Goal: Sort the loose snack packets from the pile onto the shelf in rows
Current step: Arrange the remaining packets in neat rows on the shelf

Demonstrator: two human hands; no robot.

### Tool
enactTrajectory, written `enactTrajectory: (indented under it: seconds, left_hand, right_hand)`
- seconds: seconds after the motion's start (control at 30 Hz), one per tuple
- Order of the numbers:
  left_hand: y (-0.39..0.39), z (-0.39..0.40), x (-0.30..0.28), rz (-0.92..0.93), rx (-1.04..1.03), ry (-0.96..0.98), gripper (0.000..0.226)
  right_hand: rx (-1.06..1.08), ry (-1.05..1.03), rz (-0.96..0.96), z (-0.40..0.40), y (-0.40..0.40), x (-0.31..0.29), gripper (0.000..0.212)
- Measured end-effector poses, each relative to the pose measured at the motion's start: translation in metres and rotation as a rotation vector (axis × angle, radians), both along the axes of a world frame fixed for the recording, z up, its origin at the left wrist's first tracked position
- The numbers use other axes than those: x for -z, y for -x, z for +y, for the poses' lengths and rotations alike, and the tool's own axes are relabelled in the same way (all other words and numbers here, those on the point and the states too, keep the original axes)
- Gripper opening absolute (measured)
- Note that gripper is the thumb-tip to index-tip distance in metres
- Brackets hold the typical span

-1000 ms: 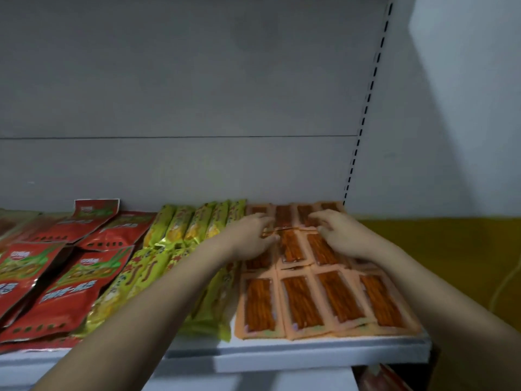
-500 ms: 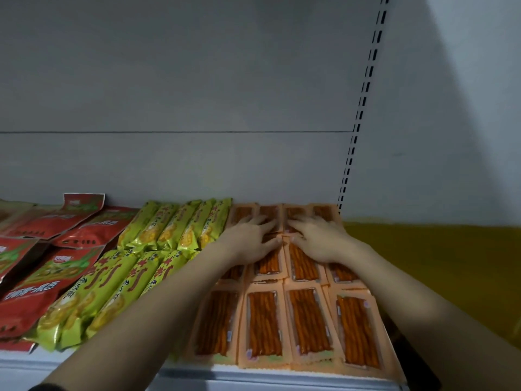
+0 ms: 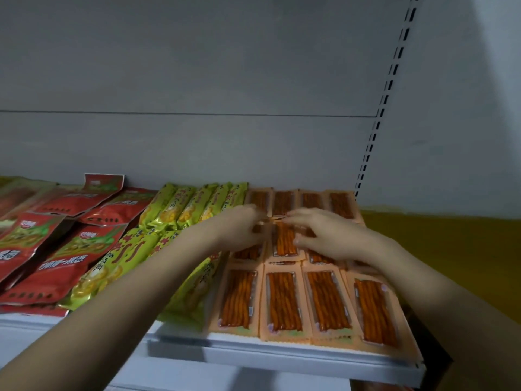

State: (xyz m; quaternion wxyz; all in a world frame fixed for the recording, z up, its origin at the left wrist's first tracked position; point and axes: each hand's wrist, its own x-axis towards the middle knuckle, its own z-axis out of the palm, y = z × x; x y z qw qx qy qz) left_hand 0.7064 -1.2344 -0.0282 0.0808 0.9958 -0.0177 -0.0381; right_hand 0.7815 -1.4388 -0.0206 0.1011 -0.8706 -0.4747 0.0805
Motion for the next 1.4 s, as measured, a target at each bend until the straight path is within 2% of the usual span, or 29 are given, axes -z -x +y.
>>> enactTrajectory:
  seconds: [0.07,0.17,0.43,0.53,0.6,0.7,0.9,1.13,1.27,1.4]
  left_hand:
    - [0.012,0.004,-0.001,0.097,0.039,-0.061,0.041]
    - [0.018,0.003,0.001,0.126,0.053,-0.098,0.043]
    - [0.036,0.000,-0.012,0.085,0.100,-0.014,0.042]
    - [0.051,-0.004,-0.021,0.166,0.156,-0.008,0.053]
    - [0.059,-0.007,-0.018,0.219,0.176,-0.019,0.059]
    - [0.067,-0.007,-0.014,0.242,0.181,0.019,0.060]
    - [0.071,-0.012,-0.019,0.194,0.230,0.051,0.054]
    - [0.088,-0.072,0.002,-0.131,0.352,0.162,0.054]
    - [0.090,-0.098,0.018,-0.160,0.379,0.170,0.059]
    - [0.088,-0.096,0.016,-0.100,0.377,0.179,0.059]
  right_hand:
    - [-0.041,0.042,-0.005,0.008,0.014,0.001,0.055]
    - [-0.021,0.078,-0.041,0.018,0.023,0.010,0.055]
    - [0.032,-0.009,-0.046,0.017,0.041,0.007,0.059]
    - [-0.020,0.042,0.058,0.010,0.054,-0.004,0.058]
    - [-0.008,0.120,0.070,0.009,0.062,-0.001,0.061]
    - [0.064,0.101,0.059,0.010,0.071,0.007,0.055]
    - [0.165,0.008,0.032,-0.003,0.088,-0.003,0.049]
    - [0.470,0.005,-0.085,-0.059,0.102,-0.005,0.028]
    - [0.611,0.068,-0.062,-0.084,0.114,0.006,0.037]
    - [0.557,0.049,-0.041,-0.093,0.117,0.012,0.043]
